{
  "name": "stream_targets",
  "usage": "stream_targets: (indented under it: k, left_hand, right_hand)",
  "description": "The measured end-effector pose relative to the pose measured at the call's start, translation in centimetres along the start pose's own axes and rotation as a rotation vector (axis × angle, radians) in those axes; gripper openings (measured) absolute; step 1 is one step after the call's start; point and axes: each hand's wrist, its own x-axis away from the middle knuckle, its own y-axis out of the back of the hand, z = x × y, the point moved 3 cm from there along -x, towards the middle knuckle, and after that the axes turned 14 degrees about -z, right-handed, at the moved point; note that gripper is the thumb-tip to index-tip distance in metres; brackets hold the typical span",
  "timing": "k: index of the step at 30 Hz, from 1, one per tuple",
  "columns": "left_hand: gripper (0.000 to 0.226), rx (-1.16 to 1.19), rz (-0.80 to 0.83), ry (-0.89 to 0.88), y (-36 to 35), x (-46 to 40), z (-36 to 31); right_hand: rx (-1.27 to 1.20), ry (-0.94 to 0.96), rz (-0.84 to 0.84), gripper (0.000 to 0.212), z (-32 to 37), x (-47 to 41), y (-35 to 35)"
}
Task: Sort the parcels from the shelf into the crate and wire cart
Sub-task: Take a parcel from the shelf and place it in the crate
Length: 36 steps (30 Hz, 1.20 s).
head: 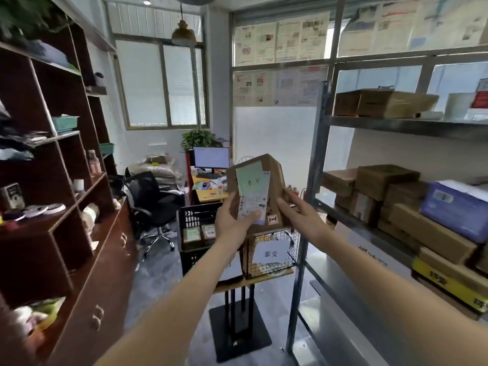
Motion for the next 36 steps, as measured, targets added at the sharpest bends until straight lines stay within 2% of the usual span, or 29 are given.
stream_targets:
  k: [2,7,11,17,21,28,36]
  left_hand:
    - [0.090,-0.019,-0.017,0.002,-0.3,-2.5,1.3]
    - [0.086,-0.076,-0.051,-0.040,-1.1,-9.5,4.5]
    - [0.080,-0.113,-0.046,-0.085,-1.7,-15.7,6.4]
    - [0.072,-0.092,-0.006,-0.086,-2.2,-26.8,8.0]
    - [0.066,-0.163,0.038,-0.115,-1.1,-32.9,10.2]
    - [0.058,-0.367,0.021,-0.047,1.5,-41.8,18.6]
    - [0.058,-0.619,-0.037,0.035,3.2,-51.0,29.5]
  right_hand:
    - [-0.001,-0.005,0.016,0.074,-0.7,-2.0,-1.4]
    - [-0.078,-0.029,0.051,0.062,-2.9,-8.0,-5.2]
    - [-0.007,-0.040,0.063,0.070,-4.4,-13.9,-8.5]
    - [-0.027,-0.109,0.006,0.062,-5.8,-23.9,-13.7]
    - [-0.037,-0.156,-0.020,0.060,-7.9,-28.9,-17.8]
    - [0.028,-0.254,0.006,0.059,-15.0,-35.7,-24.8]
    - [-0.008,-0.391,0.125,0.060,-26.3,-43.9,-33.6]
